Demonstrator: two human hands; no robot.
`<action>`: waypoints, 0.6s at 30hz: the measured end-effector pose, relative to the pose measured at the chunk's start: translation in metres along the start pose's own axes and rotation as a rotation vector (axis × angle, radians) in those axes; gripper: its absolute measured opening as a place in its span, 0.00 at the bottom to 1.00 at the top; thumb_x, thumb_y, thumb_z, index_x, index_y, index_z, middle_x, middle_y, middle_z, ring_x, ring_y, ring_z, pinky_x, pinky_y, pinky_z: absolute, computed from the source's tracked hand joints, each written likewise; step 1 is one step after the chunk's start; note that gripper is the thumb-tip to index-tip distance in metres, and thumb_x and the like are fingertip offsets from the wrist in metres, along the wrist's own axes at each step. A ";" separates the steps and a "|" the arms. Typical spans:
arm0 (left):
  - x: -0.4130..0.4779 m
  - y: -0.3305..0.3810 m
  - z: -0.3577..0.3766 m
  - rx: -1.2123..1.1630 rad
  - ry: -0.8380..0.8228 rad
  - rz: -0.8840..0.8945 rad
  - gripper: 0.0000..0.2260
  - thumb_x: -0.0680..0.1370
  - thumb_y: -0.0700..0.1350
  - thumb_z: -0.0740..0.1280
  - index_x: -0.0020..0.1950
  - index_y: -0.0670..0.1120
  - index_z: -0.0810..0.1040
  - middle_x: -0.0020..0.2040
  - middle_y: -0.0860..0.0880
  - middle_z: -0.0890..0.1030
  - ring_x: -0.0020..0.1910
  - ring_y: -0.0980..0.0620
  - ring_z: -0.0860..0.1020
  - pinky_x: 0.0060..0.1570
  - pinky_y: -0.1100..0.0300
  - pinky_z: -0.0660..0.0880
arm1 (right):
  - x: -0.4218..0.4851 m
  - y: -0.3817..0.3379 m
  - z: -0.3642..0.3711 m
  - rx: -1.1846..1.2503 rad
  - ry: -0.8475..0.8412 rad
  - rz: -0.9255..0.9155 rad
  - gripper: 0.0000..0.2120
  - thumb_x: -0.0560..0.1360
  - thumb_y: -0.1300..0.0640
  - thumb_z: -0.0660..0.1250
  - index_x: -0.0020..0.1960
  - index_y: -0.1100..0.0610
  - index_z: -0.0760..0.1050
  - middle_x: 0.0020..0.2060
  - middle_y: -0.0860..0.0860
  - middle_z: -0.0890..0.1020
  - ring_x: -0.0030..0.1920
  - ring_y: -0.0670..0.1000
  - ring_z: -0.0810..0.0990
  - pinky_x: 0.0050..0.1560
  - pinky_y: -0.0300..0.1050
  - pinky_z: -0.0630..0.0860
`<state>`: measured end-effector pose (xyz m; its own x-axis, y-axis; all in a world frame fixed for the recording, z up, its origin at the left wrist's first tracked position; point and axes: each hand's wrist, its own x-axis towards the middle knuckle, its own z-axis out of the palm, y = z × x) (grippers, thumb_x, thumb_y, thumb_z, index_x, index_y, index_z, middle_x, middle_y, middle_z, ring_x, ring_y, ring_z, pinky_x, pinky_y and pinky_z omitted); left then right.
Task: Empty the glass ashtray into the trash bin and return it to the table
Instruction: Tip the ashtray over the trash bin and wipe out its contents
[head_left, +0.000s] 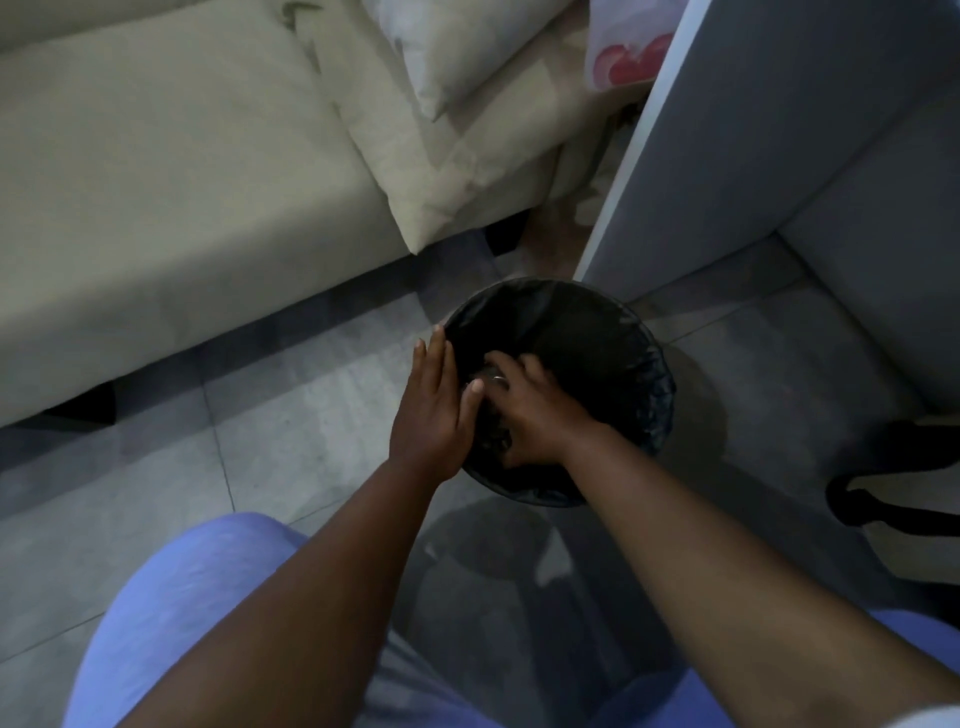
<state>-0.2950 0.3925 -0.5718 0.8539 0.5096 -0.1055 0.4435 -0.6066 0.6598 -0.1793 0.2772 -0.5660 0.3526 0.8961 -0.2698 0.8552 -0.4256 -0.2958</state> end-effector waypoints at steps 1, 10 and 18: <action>0.001 0.000 0.001 0.013 -0.008 -0.002 0.31 0.80 0.62 0.47 0.79 0.50 0.45 0.81 0.52 0.43 0.79 0.52 0.39 0.76 0.57 0.45 | 0.000 0.002 -0.001 0.035 0.019 0.027 0.43 0.62 0.46 0.74 0.71 0.48 0.58 0.75 0.56 0.55 0.70 0.65 0.59 0.65 0.62 0.70; 0.005 0.006 0.008 0.106 0.024 -0.006 0.32 0.80 0.63 0.45 0.79 0.49 0.44 0.81 0.51 0.43 0.79 0.50 0.38 0.78 0.51 0.45 | -0.005 0.014 0.006 0.165 0.126 0.130 0.47 0.61 0.44 0.76 0.74 0.48 0.58 0.76 0.55 0.54 0.71 0.63 0.58 0.65 0.61 0.71; 0.005 0.010 0.011 0.155 0.021 -0.020 0.33 0.80 0.63 0.44 0.79 0.46 0.45 0.81 0.50 0.42 0.79 0.49 0.38 0.78 0.50 0.45 | -0.010 0.017 0.012 0.122 0.157 0.106 0.46 0.61 0.43 0.74 0.73 0.50 0.59 0.75 0.57 0.56 0.70 0.65 0.60 0.65 0.61 0.72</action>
<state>-0.2833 0.3825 -0.5738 0.8393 0.5341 -0.1013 0.4985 -0.6820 0.5351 -0.1731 0.2594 -0.5792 0.5010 0.8500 -0.1626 0.7613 -0.5222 -0.3843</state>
